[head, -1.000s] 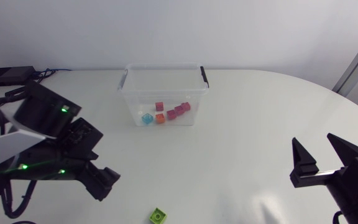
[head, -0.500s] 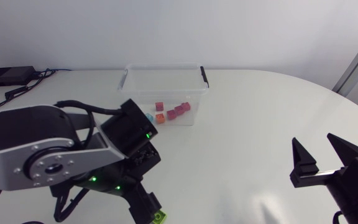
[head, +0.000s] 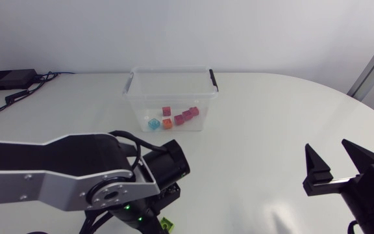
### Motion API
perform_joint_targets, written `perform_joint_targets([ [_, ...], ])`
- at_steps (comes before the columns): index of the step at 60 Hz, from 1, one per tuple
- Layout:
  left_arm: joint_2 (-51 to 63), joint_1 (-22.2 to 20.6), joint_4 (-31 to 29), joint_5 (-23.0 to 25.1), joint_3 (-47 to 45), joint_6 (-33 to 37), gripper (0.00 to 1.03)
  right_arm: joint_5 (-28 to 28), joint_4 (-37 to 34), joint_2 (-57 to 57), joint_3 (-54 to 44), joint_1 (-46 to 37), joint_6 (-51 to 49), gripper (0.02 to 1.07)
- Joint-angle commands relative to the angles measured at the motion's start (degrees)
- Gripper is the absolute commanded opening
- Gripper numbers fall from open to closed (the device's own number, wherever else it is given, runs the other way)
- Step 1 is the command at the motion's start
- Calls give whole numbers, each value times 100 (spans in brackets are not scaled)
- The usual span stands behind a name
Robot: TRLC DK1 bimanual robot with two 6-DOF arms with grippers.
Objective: Place the duplo bricks in the container
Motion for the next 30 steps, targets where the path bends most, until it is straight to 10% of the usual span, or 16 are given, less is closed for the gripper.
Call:
perform_joint_targets([
  [1, 177, 35, -98, 249, 311, -135, 99, -28, -10, -32, -102, -47, -67, 103],
  [30, 713, 35, 429, 733, 303, -100, 99, -28, -10, -32, -102, -47, -67, 103],
])
